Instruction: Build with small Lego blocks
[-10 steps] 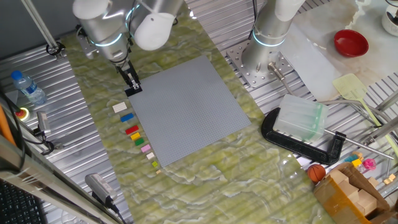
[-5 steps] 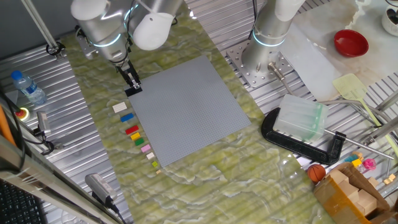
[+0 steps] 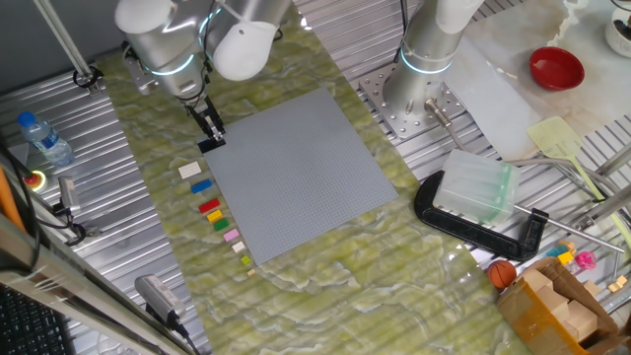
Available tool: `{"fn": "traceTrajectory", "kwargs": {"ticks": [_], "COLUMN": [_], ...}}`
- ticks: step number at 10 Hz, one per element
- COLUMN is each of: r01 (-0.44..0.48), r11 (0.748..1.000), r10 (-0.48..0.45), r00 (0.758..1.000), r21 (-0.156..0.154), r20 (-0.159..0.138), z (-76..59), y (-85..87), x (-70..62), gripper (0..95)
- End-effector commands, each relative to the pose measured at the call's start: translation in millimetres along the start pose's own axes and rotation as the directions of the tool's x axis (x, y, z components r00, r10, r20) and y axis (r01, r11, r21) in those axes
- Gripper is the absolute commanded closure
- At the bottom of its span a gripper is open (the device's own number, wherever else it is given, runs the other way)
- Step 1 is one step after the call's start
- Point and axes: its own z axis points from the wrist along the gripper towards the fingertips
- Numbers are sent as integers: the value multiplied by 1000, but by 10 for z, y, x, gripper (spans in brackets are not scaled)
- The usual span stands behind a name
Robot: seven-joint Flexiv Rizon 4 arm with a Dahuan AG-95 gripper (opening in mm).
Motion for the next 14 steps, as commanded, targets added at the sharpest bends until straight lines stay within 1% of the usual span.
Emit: {"fn": "traceTrajectory", "kwargs": {"ticks": [1, 3, 7, 8, 10, 12, 14], "r01": [-2, -3, -2, 2, 3, 3, 3], "r11": [1000, 1000, 1000, 1000, 1000, 1000, 1000], "r10": [2, 3, 2, -2, -3, -3, -2], "r00": [1000, 1000, 1000, 1000, 1000, 1000, 1000], "r21": [4, 21, 18, 17, 16, 24, 20], "r20": [-1, 0, -2, -4, -3, -8, -5], "z": [5, 25, 30, 49, 113, 204, 285], "y": [-2, -6, -8, -9, 0, 22, 39], "x": [-4, -11, -26, -34, -63, -105, -137], "gripper": [950, 950, 950, 950, 950, 950, 950]}}
